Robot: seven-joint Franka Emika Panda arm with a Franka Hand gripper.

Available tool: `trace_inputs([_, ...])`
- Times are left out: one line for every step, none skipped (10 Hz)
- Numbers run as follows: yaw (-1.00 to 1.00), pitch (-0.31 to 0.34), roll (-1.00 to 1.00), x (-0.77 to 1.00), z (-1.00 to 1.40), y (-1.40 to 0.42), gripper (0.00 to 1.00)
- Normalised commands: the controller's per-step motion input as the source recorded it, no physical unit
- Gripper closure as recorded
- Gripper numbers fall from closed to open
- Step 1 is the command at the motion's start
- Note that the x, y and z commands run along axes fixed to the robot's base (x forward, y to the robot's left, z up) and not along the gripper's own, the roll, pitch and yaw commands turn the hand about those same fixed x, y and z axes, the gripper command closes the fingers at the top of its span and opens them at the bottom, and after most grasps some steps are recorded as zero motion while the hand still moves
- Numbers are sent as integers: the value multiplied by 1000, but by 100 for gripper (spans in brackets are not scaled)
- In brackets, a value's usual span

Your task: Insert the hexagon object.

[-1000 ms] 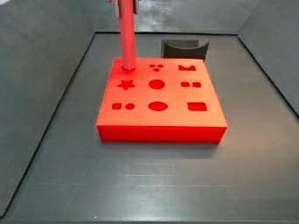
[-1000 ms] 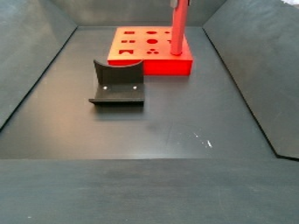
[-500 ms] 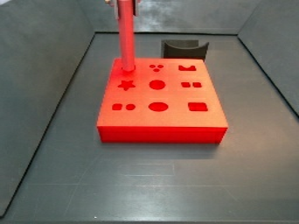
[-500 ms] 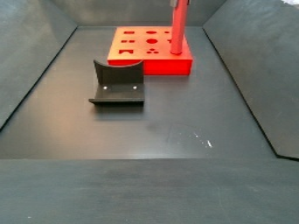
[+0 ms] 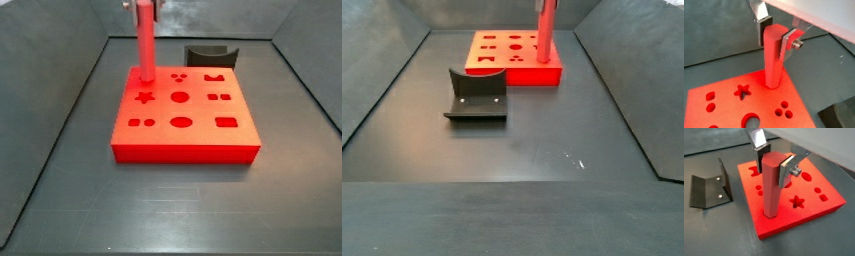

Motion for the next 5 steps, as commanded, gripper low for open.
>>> trace_inputs([-40,-4,1,120,-560,0,100])
trace_inputs([-57,0,14,149,-640,0,100])
trace_inputs([-40,0,40,134,-726,0,100])
trace_inputs([-43,0,94,100,-820,26,100])
trace_inputs([-74,0,74,49,-846,60,100])
